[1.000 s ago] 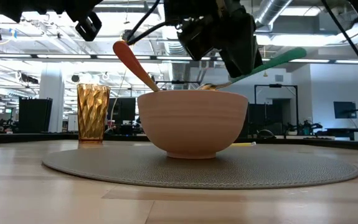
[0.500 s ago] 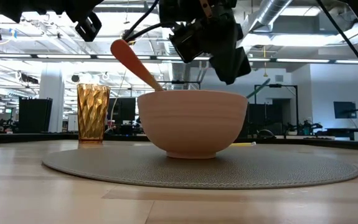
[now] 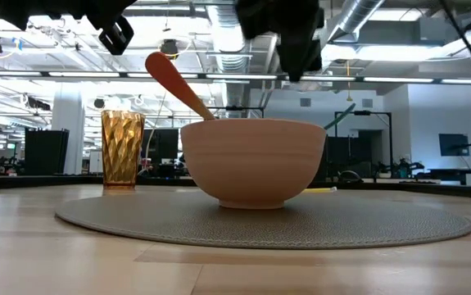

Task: Pick & Place Utensil
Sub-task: Put the brown cup on the gray table mat to the top left of the orange bowl

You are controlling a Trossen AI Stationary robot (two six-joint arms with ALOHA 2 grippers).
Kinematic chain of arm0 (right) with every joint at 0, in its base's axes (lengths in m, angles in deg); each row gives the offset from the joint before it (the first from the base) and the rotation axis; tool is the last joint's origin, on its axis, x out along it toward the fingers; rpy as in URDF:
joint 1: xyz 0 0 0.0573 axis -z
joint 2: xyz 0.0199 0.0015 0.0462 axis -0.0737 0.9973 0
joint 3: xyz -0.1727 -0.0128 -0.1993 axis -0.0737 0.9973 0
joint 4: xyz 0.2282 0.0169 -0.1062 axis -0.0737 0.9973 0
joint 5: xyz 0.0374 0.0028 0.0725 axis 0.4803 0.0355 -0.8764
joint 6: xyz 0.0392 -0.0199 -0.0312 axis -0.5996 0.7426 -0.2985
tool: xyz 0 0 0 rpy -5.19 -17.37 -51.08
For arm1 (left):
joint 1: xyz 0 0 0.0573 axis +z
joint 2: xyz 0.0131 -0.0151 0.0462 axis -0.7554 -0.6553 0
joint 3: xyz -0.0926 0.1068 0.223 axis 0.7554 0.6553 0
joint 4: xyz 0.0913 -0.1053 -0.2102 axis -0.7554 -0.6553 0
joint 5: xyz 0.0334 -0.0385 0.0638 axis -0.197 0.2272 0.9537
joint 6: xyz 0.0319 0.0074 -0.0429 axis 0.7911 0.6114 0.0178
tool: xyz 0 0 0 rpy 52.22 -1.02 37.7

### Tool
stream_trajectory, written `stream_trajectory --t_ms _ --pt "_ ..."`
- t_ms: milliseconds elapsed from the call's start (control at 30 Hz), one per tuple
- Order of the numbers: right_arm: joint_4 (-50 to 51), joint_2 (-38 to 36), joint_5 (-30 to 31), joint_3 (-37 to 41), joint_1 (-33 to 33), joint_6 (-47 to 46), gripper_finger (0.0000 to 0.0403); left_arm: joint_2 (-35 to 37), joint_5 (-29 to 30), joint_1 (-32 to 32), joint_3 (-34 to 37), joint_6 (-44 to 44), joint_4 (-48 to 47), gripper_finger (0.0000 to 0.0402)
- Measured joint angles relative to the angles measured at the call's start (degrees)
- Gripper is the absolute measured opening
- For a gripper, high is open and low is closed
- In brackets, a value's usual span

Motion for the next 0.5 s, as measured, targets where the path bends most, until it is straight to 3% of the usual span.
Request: stream_trajectory --t_ms 133,200,267,367,500 --pt "-1.31 -6.64 14.14 0.0 -1.51 5.48 0.0071 0.0 0.0 0.0 0.0 0.0 0.02 0.0106" --pt "-5.28 -9.95 18.12 0.89 -1.95 9.59 0.0071 0.0 0.01 0.0 0.0 0.0 0.04 0.0106" --pt "-11.02 -13.44 17.87 3.49 -1.98 14.94 0.0071 0.0 0.0 0.0 0.02 0.0 0.07 0.0106" --pt "-18.15 -18.71 11.19 9.28 -0.51 22.01 0.0068 0.0 0.02 0.0 0.0 0.0 0.12 0.0106" --pt "-28.19 -26.3 8.02 20.59 3.96 24.53 0.0064 0.0 0.02 0.0 0.0 0.0 0.47 0.0106"
